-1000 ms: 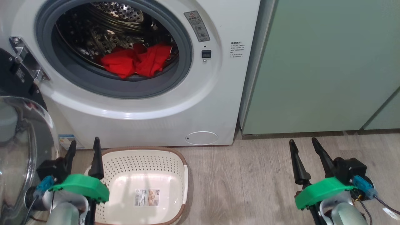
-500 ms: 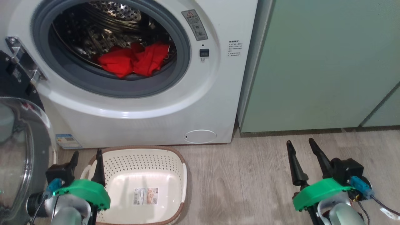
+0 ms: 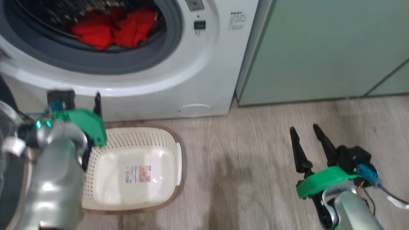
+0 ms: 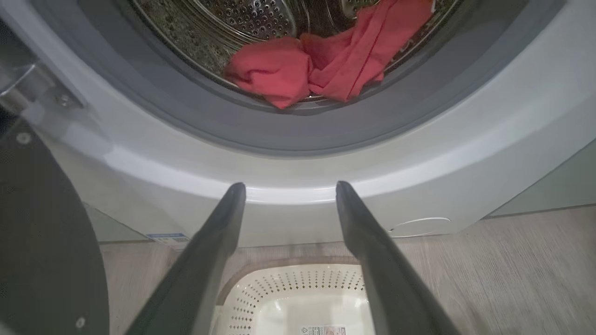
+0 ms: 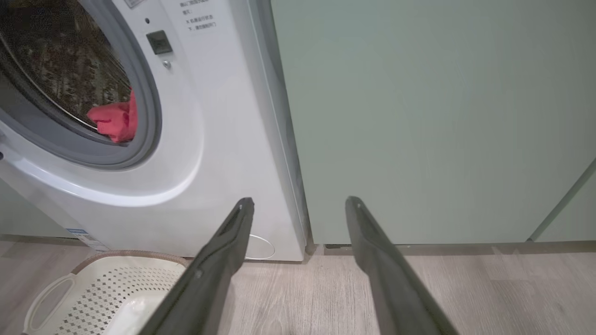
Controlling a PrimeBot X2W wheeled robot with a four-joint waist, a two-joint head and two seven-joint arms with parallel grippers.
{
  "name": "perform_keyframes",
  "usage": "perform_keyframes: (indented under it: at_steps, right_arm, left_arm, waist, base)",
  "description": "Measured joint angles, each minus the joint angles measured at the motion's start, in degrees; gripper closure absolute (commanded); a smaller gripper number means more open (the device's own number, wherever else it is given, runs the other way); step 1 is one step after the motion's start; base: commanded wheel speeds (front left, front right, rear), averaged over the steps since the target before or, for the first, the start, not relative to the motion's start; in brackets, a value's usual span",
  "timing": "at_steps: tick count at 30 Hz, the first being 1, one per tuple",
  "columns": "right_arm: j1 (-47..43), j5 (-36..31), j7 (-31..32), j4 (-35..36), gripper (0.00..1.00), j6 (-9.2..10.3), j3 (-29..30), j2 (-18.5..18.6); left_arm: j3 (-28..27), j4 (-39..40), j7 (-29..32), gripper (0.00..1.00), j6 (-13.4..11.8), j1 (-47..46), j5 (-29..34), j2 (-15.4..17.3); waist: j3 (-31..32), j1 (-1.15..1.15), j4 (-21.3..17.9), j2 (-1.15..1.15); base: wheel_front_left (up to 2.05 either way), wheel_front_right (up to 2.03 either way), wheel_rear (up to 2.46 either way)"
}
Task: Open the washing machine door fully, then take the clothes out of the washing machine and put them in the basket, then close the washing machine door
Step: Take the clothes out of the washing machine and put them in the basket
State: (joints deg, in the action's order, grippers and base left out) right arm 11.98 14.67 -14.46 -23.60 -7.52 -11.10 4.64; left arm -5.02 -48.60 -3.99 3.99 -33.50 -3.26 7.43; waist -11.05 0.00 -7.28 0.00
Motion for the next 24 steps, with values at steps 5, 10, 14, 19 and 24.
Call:
perform_keyframes:
  at_steps: [5, 10, 14, 19, 24]
  right_arm:
    - [2.41, 0.00, 0.00, 0.66, 0.00, -0.01, 0.48, -0.01]
    - [4.63, 0.00, 0.00, 1.11, 0.00, -0.01, 1.01, -0.04]
    - [6.11, 0.00, 0.00, 1.65, 0.00, 0.00, 1.49, -0.04]
    - [8.05, 0.00, 0.00, 2.43, 0.00, -0.01, 1.47, -0.07]
    - [10.07, -0.07, 0.00, 3.25, 0.00, -0.01, 1.77, -0.07]
  left_arm:
    - [1.07, -2.60, 6.11, 0.00, -1.05, -9.23, 1.23, 1.20]
    - [2.16, -4.31, 13.07, 0.00, -2.52, -17.61, 2.19, 1.48]
    - [2.82, -4.78, 16.88, 0.00, -3.59, -23.96, 2.49, 1.53]
    - [4.13, -6.61, 20.62, 0.00, -5.11, -30.59, 4.34, 3.34]
    - [5.15, -8.53, 22.73, 0.00, -5.63, -36.02, 4.77, 4.23]
  waist:
    - [-4.93, 0.00, -0.95, 0.00]
    - [-9.46, 0.00, -1.88, 0.00]
    - [-12.43, 0.00, -2.37, 0.00]
    - [-15.79, 0.00, -3.10, 0.00]
    - [-19.32, 0.00, -3.84, 0.00]
  base:
    - [0.00, 0.00, 0.00]
    - [0.00, 0.00, 0.00]
    - [0.00, 0.00, 0.00]
    - [0.00, 0.00, 0.00]
    - [0.00, 0.00, 0.00]
